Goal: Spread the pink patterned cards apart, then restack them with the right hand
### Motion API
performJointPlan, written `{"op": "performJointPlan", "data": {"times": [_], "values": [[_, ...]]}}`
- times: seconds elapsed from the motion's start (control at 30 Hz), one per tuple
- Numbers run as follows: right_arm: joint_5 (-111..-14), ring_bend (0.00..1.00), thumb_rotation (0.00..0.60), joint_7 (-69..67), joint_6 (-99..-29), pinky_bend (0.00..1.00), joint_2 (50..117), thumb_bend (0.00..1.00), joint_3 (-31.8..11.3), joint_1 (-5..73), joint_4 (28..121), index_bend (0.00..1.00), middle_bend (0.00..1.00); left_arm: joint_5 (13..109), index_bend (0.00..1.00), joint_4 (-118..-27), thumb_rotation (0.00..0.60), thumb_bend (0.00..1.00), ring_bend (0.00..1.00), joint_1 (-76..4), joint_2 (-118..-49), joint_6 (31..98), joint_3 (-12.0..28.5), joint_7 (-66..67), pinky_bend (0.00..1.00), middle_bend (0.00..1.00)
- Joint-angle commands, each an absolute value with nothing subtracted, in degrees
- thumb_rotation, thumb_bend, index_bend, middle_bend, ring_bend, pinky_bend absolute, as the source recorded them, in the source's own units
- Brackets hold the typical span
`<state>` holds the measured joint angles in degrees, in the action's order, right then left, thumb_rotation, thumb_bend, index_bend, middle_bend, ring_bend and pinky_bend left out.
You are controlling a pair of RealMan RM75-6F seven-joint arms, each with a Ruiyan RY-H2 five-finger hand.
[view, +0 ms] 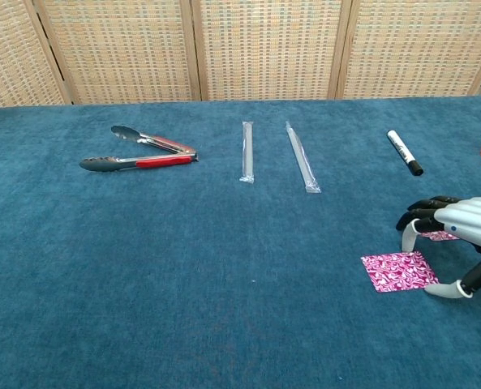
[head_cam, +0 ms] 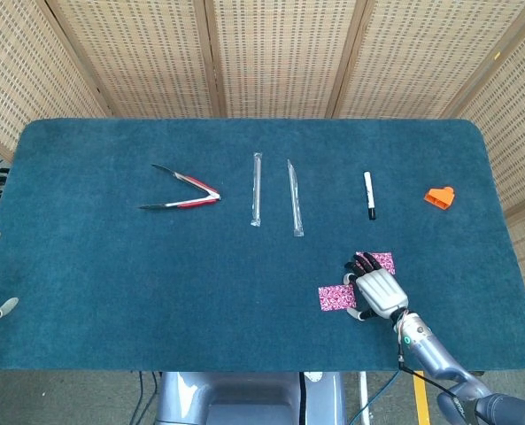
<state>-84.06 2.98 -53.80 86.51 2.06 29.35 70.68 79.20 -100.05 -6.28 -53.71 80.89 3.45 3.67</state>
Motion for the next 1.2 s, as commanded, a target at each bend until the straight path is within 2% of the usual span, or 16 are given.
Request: {"op": "performJointPlan", "data": {"times": [0.03, 0.57, 0.8, 1.2], "values": [[-84.11, 0.00, 0.600, 2.75, -53.82, 0.00, 86.55, 0.42, 2.10, 29.29, 70.56, 0.43, 0.22, 79.21, 0.04, -100.06, 0.579, 0.06, 0.00, -6.30, -53.73, 80.86, 3.44, 3.73, 0.00, 0.00], [-84.15, 0.00, 0.600, 2.38, -54.85, 0.00, 84.55, 0.44, 0.92, 29.58, 73.08, 0.43, 0.22, 79.24, 0.04, -99.91, 0.580, 0.06, 0.00, -6.27, -53.83, 80.95, 3.51, 3.58, 0.00, 0.00], [-83.50, 0.00, 0.600, 2.07, -55.63, 0.00, 82.42, 0.44, -1.75, 30.92, 74.28, 0.43, 0.22, 79.33, 0.04, -99.98, 0.581, 0.06, 0.00, -6.11, -53.74, 81.30, 3.56, 3.47, 0.00, 0.00], [-82.42, 0.00, 0.600, -0.74, -54.10, 0.00, 81.39, 0.44, -4.15, 33.27, 70.66, 0.43, 0.22, 79.02, 0.04, -100.42, 0.580, 0.06, 0.00, -5.84, -53.68, 81.52, 3.51, 4.02, 0.00, 0.00]]}}
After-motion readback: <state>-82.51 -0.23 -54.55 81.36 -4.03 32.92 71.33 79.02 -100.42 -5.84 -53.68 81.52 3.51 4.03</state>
